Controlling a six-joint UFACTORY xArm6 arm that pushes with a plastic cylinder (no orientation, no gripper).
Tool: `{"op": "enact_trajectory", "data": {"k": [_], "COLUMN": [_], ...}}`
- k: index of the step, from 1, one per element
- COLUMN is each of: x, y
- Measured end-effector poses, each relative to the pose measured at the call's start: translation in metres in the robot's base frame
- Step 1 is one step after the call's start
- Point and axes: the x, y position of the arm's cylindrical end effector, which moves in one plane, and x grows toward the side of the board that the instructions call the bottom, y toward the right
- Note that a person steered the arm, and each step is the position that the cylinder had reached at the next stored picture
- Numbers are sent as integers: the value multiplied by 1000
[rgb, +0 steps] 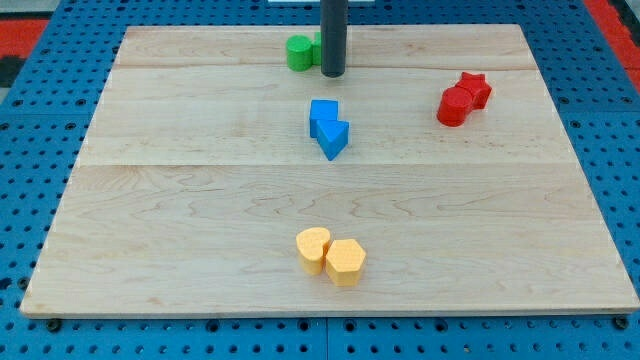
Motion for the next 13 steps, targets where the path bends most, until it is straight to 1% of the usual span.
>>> {"op": "enact_trajectory", "data": {"k": [1,2,3,5,6,7,8,9,10,11,12,13], "x": [22,25,53,98,102,138,138,138,137,121,118,176], "y": [1,1,13,11,27,14,-55,-145,-223,-236,-251,-253]}}
